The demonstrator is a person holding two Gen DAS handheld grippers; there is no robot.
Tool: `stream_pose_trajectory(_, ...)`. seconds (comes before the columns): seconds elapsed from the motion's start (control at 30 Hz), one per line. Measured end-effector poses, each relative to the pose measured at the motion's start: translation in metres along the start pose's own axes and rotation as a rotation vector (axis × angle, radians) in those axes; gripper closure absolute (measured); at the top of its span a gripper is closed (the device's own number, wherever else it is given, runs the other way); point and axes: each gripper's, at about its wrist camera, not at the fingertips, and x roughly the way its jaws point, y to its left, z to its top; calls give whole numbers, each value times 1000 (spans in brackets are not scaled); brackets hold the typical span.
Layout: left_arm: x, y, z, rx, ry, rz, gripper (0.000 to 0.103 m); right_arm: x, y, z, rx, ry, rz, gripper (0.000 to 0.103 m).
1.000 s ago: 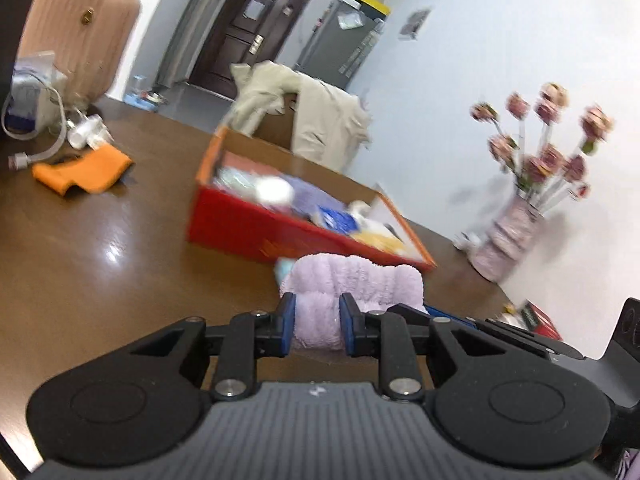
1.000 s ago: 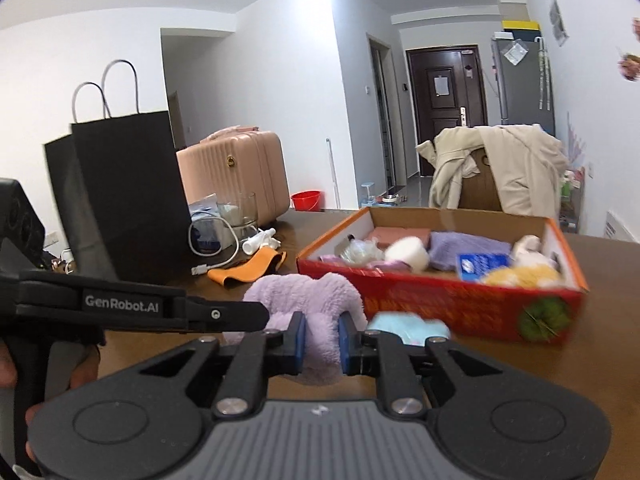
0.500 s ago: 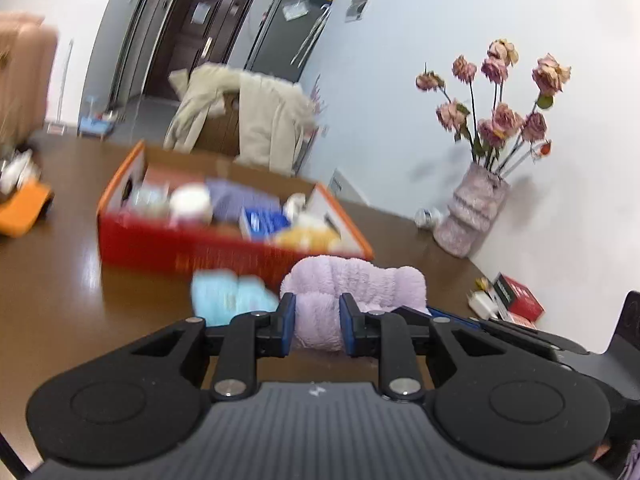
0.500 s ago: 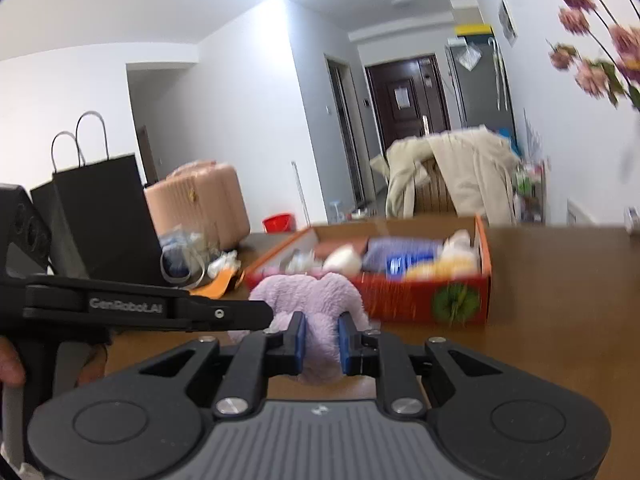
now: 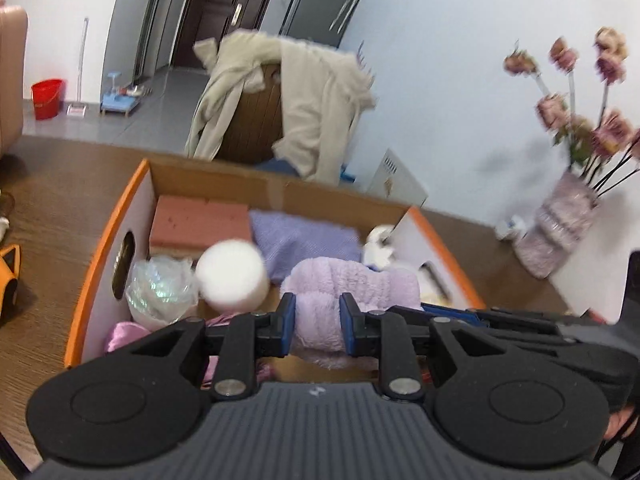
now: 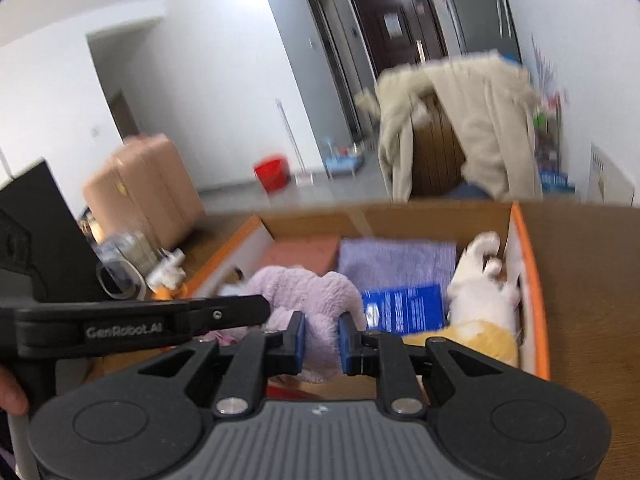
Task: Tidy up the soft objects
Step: 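Carry the pink headband over the box and lower it inside, then open both grippers and move them to the light-blue plush toy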
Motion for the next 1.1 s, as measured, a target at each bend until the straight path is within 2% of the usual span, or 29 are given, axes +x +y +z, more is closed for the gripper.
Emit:
stream_pose_trajectory(0.17,19,13,-16,9,62,-15,76,28,-9,-8,24,119,-21,81)
stream_pose_trajectory(0.27,20,14,-18,18,55,-6,71,37,-11,-12,39,155,-29,80)
stream_pose_trajectory(0.3,18,13,-18,20,51,-6,68,38,-10,-13,38,159,-29,81)
stream_pose_trajectory(0.33,15,12,-17,24,48,-13,58,37,-11,-14,40,160,-28,80)
stream_pose_trajectory(0.37,11,10,-16,28,40,-17,54,35,-12,-13,43,160,-29,77)
stream_pose_trajectory(0.4,7,9,-15,33,32,-13,54,32,-12,-12,46,155,-28,73)
stream_pose_trajectory(0.57,-24,1,-12,51,-18,10,54,-5,-8,-2,38,82,-31,57)
stream_pose_trajectory(0.7,-64,-7,-10,64,-78,25,52,-49,0,3,15,7,-39,57)
stream_pose_trajectory(0.8,-99,-16,-18,99,-141,44,43,-87,13,0,-21,-68,-48,52)
stream_pose_trajectory(0.87,-122,-24,-27,135,-186,70,36,-114,24,-8,-61,-126,-44,46)
stream_pose_trajectory(0.97,-155,-34,-48,162,-244,100,29,-148,39,-27,-119,-189,-51,43)
stream_pose_trajectory(1.1,-193,-40,-82,163,-291,112,25,-182,52,-60,-138,-244,-66,29)
